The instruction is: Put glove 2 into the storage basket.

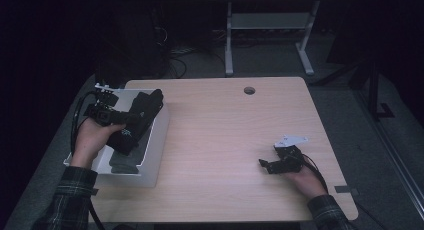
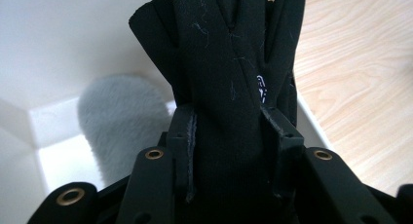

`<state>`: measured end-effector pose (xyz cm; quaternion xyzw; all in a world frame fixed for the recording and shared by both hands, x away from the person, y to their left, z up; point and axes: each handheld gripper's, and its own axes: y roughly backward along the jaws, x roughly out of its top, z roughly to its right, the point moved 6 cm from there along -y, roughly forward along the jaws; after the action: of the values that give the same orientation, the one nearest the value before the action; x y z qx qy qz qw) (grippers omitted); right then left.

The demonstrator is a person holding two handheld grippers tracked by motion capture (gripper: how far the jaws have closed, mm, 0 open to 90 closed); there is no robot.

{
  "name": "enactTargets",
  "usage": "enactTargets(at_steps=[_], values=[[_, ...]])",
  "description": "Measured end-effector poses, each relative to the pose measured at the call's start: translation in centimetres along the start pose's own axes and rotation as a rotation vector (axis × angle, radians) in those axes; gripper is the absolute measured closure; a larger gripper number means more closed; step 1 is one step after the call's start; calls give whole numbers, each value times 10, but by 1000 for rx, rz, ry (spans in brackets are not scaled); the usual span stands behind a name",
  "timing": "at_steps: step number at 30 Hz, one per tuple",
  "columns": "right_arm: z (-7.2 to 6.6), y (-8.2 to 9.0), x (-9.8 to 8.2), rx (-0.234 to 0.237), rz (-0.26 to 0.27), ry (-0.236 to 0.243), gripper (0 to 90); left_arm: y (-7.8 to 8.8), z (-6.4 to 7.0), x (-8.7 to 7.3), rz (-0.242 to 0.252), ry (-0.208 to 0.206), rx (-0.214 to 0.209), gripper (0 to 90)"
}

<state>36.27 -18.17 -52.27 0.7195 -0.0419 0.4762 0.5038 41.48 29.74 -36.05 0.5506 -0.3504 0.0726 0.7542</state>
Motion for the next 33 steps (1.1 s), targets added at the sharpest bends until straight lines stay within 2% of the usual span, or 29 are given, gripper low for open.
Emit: enactTargets(at_steps=[5,11,15,19,24,27,33], values=[[0,0,0,-3,1,-2,169,-2,-15,-13,-24,25,46,617],[0,0,0,-5,1,-4,168,-22,-27,-29,-63,68,49,616],[0,0,0,-4,1,-4,169,-34,-35,-38,-89,76,74,605],[0,0,0,-5,1,-4,169,-39,-41,-41,-101,76,106,550],[0,0,0,-4,2,-2,169,-37,-42,-36,-79,79,119,389],[0,0,0,-4,1,-3,169,-35,-41,-32,-58,67,126,319],[0,0,0,-4,1,-4,169,-22,-38,-20,-9,46,144,269]])
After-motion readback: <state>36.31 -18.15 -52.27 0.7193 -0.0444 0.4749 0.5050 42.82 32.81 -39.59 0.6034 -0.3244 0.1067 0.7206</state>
